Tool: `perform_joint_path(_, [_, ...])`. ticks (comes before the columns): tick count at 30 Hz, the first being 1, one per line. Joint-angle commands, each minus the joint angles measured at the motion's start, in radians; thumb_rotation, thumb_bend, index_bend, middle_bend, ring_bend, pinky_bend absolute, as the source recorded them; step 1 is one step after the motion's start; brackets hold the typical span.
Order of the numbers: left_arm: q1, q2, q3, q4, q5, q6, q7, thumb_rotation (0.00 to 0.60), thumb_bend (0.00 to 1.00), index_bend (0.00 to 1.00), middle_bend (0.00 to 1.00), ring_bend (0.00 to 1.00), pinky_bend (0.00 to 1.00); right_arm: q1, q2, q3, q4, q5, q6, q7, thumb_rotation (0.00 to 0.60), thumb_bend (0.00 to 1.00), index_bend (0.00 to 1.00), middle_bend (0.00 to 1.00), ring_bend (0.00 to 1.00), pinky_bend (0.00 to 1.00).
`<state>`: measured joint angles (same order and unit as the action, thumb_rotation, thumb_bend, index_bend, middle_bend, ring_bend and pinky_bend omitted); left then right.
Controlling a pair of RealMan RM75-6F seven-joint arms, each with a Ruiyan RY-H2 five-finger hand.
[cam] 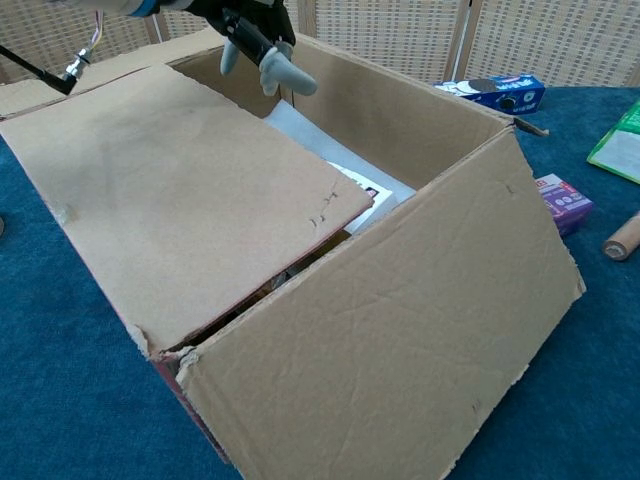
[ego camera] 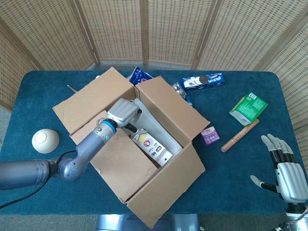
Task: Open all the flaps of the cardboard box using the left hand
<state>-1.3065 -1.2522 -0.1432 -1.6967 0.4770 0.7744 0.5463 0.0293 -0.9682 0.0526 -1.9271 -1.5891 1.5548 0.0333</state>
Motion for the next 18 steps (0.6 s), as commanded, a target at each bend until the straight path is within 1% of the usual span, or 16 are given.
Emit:
perform_joint_path(1, [-0.009,-0.010,0.007,0.006,-0.006,0.002,0.006,0.288,0.00,0.62,0.51,0.36,0.53,-0.001,0.001,0.000,0.001,0.000,0.001,0.002,0.600,0.00,0.00,0.00,0.00,0.00])
perform_joint_path(9, [-0.022,-0.001,0.029,-0.016,-0.031,-0.013,0.014,0.289,0.00,0.63,0.55,0.40,0.60,-0.001,0.002,0.001,0.003,0.001,0.002,0.009,0.600,0.00,0.00,0.00,0.00,0.00])
perform_joint_path(12, [-0.025,0.031,0.046,-0.049,-0.014,-0.029,0.024,0.289,0.00,0.64,0.57,0.42,0.63,-0.001,0.003,0.001,0.004,0.001,0.002,0.008,0.600,0.00,0.00,0.00,0.00,0.00])
perform_joint_path(18, [-0.025,0.110,0.077,-0.119,0.017,-0.050,0.036,0.290,0.00,0.65,0.59,0.44,0.64,-0.001,-0.001,0.001,0.003,-0.001,0.003,-0.001,0.600,0.00,0.00,0.00,0.00,0.00])
